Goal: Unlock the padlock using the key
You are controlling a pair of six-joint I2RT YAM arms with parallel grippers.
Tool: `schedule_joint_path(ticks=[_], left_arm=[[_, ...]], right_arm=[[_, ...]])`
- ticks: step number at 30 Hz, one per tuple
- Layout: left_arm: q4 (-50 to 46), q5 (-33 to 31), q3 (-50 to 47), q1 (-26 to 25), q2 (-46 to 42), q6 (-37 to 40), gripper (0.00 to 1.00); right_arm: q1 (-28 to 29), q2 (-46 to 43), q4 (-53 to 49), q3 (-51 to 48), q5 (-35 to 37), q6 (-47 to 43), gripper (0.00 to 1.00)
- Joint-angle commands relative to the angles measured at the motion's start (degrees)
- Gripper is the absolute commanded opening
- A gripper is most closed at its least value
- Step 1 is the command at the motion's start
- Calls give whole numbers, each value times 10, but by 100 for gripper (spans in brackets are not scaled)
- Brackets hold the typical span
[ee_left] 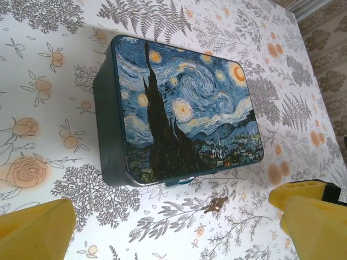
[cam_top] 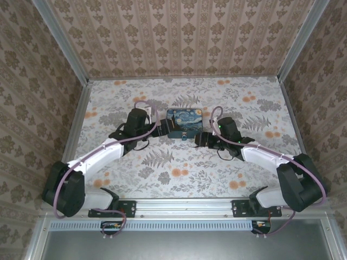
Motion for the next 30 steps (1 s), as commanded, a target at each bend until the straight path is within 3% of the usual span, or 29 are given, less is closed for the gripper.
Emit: schedule_joint_path(ticks=[1,14,24,30], left_arm=[[-35,-22,-3,-5,-18,32,100],[-8,-12,-20,-13,-10,6,100],[-2,-18,-20,-26,0,3,100],[2,-16,-16,-29,12,1,100]], right_arm=[[12,29,-12,-9,16,-31,64],[40,127,13,30,43,-43,60],[44,99,-20,47,68,-58,58],[45,127,-41,81,87,-86,59]])
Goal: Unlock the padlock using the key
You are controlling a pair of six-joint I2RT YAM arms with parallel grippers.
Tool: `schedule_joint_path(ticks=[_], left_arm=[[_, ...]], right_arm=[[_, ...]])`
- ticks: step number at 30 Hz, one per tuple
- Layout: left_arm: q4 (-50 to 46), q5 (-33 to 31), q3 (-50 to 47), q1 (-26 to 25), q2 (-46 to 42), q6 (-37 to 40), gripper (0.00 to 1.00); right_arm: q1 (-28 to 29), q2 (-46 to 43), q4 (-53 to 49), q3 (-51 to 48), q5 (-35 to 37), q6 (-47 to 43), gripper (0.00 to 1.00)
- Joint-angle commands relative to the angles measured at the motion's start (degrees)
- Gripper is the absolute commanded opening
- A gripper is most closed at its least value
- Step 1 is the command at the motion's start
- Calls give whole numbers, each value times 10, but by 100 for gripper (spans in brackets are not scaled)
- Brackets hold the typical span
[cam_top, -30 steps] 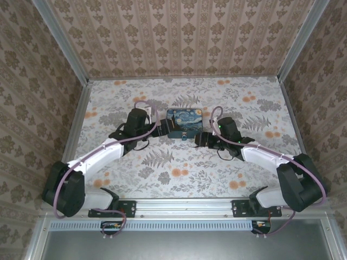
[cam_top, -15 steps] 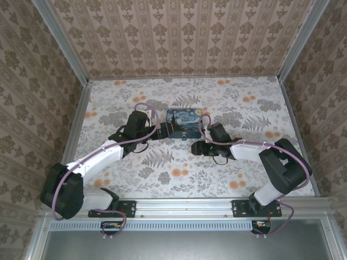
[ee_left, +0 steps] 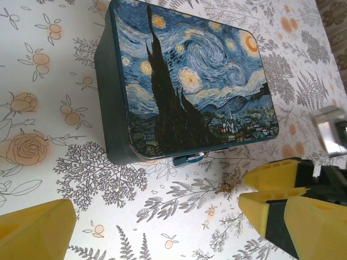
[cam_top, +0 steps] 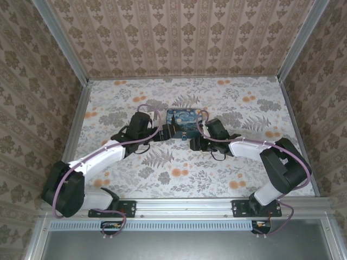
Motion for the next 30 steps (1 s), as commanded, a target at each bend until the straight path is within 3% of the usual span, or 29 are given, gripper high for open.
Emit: schedule_joint_path(ticks=[1,16,30], left_arm=[[14,-3,0,-6,7,-6,100],[24,2,-1,-6,16,-9,100],[32,7,-11,-6,6,-9,100]], right_arm=[[4,18,-20,28,25,-26,59],[24,78,-9,38,28,-16,58],[106,0,-21,-55,32,38,53]])
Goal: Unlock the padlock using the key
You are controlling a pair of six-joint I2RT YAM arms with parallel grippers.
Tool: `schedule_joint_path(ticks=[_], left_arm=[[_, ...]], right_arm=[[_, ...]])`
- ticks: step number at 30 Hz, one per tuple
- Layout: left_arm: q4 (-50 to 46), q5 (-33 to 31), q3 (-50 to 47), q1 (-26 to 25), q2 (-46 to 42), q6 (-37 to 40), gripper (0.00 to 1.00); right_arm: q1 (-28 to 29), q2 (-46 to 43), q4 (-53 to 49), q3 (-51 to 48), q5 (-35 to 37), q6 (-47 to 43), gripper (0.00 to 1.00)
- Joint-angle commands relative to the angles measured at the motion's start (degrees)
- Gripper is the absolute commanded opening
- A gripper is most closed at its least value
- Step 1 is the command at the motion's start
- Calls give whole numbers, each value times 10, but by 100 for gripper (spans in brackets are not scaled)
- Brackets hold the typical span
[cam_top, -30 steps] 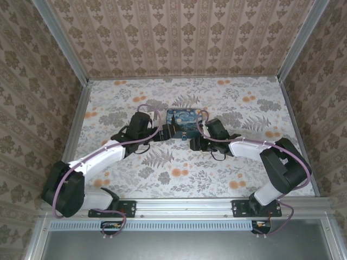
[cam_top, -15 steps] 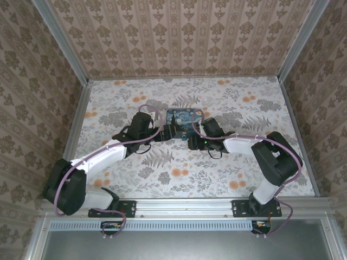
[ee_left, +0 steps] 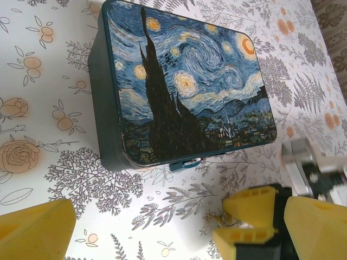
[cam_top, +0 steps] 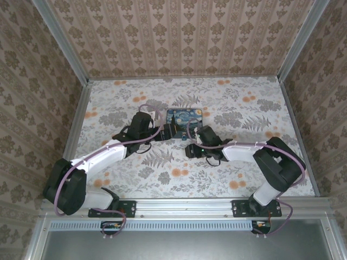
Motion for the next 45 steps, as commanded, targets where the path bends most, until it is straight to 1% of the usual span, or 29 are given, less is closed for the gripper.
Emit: schedule_joint_path(ticks=[1,5,9,12,16,20,29,37,45], left_arm=[[9,6,-10,-3,-6,-7,100],[9,6,-12,-3,-7,-7,100],[9,5,-10,-2,-4,-7,100],[-2,-5,-7,0,-5,-15,100],[-28,-29,-1,13,-2,-36,100],[-37,-37,-4,32,-1,-60,100],[-30,-30,-7,54,-8,-65,100],[-13,-13,-10,60,-7,-61,100],[0,8,-14,71,2,-56,100]], right_arm=[[33,-28,-43,-38,-16,38,53],[57,-70,-64,-44,5,57,54],[59,-114,-106,-27,48,48,56],[59,-117,-153,4,74,29,57],[62,-93,-187,30,89,34,56],[81,-61,-208,54,118,51,56],[127,16,-238,103,176,70,54],[129,62,-239,121,213,80,49],[131,96,-246,144,233,89,42]])
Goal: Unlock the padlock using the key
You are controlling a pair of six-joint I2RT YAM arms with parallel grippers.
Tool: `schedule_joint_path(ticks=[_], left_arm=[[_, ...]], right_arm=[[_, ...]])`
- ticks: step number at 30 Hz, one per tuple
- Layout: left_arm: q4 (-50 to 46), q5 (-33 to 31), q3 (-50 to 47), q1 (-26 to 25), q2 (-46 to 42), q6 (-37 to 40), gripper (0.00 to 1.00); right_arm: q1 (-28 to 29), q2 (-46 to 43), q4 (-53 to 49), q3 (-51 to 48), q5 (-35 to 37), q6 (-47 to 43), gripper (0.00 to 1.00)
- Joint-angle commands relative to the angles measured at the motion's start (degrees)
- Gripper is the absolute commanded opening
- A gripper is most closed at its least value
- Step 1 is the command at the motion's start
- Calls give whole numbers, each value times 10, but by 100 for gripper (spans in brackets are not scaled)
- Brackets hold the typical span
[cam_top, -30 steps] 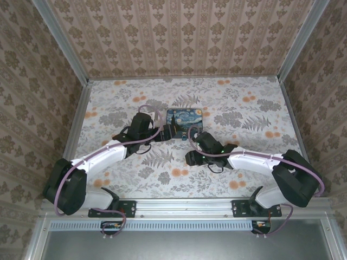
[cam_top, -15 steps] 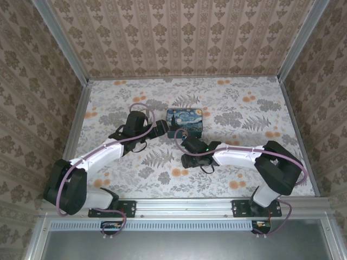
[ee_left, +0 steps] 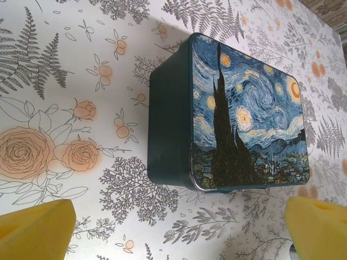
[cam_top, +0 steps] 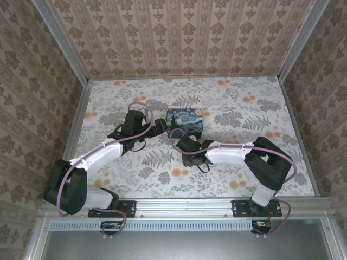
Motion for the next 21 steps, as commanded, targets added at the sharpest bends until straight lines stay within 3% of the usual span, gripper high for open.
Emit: schedule_joint_path(ticks=[1,8,14,21], left_arm=[[11,18,-9,6,3,1,100],[12,36,-5,13,9,7,100],[4,50,0,16,16,13,100],[-6,71,0,18,9,12,100]], right_arm=[[2,36,-12,12,28,10,40],[5,55,-15,17,18,22,24],[5,42,9,4,-4,36,0],[3,-25,75,-32,-23,69,0]])
